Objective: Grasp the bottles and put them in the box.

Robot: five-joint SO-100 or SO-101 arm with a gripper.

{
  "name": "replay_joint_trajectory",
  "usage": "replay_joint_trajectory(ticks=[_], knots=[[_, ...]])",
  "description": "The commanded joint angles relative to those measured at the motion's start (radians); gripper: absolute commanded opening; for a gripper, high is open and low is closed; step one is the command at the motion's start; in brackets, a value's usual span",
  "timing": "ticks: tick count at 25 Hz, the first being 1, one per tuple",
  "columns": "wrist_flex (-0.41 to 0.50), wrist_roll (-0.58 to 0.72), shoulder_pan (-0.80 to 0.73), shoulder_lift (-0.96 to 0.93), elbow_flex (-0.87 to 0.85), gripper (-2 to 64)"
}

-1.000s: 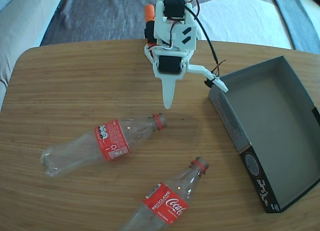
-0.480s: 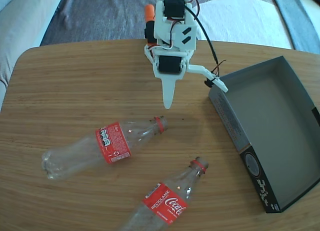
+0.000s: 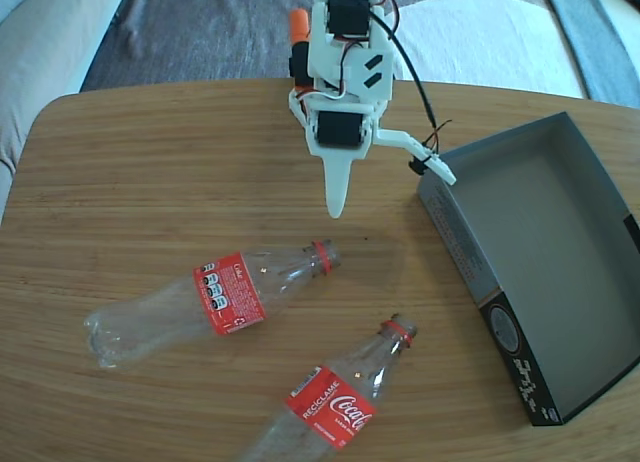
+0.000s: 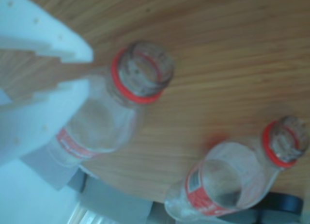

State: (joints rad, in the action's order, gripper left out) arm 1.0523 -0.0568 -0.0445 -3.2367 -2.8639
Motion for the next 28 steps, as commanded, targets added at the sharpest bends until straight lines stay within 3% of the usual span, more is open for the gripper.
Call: replay_joint_trajectory(ticks=[1, 14, 19, 28], knots=[[-0.015, -0.011, -0.005, -0.008, 0.015, -0.2], [-0.009, -0.011, -0.006, -0.008, 0.020, 0.3], [0.000, -0.003, 0.003, 0.023, 0.120, 0.3], [0.002, -0.002, 0.005, 0.558, 0.566, 0.4]])
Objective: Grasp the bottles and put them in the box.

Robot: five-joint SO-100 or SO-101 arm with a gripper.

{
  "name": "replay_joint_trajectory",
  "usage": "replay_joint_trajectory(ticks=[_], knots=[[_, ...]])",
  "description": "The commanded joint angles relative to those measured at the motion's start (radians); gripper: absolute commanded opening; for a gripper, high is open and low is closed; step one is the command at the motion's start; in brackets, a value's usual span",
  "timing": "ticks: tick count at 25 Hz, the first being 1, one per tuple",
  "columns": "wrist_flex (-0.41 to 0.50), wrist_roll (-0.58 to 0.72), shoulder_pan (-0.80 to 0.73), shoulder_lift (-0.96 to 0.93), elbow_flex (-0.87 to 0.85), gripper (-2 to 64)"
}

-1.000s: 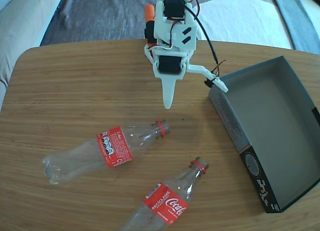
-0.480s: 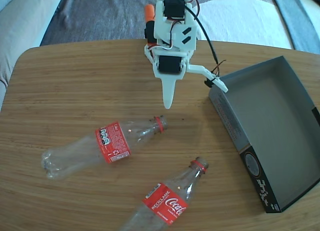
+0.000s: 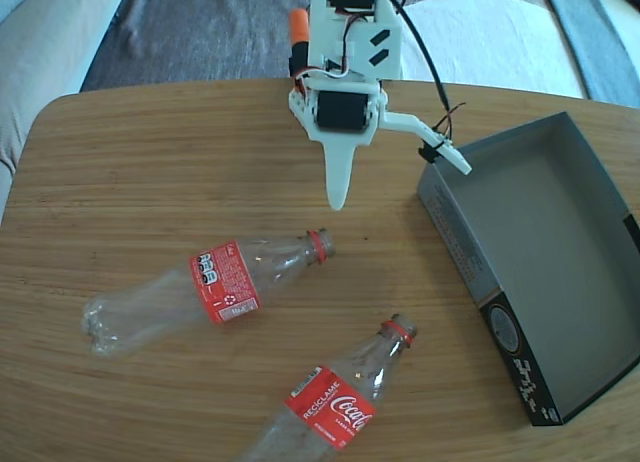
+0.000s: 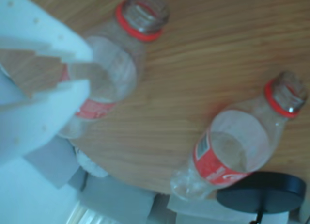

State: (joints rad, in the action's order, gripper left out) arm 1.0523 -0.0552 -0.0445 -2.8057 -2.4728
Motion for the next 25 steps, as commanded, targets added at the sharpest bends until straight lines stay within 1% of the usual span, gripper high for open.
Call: replay_joint_trajectory(ticks=[1, 3, 4, 8, 10, 12, 14, 15, 16, 21, 25], knots=[[0.002, -0.003, 0.003, 0.189, 0.241, 0.4], [0.002, -0.003, -0.005, 0.308, 0.376, 1.3], [0.002, -0.003, -0.005, 0.362, 0.436, 3.4], [0.005, -0.002, -0.025, 0.525, 0.600, 17.8], [0.046, 0.000, -0.081, 0.586, 0.664, 24.5], [0.112, 0.017, -0.153, 0.641, 0.732, 31.4], [0.184, 0.094, -0.219, 0.706, 0.785, 38.2], [0.216, 0.129, -0.242, 0.739, 0.811, 39.9], [0.242, 0.155, -0.253, 0.773, 0.836, 40.9], [0.344, 0.267, -0.265, 0.957, 0.996, 40.9], [0.417, 0.307, -0.273, 1.095, 1.138, 40.9]])
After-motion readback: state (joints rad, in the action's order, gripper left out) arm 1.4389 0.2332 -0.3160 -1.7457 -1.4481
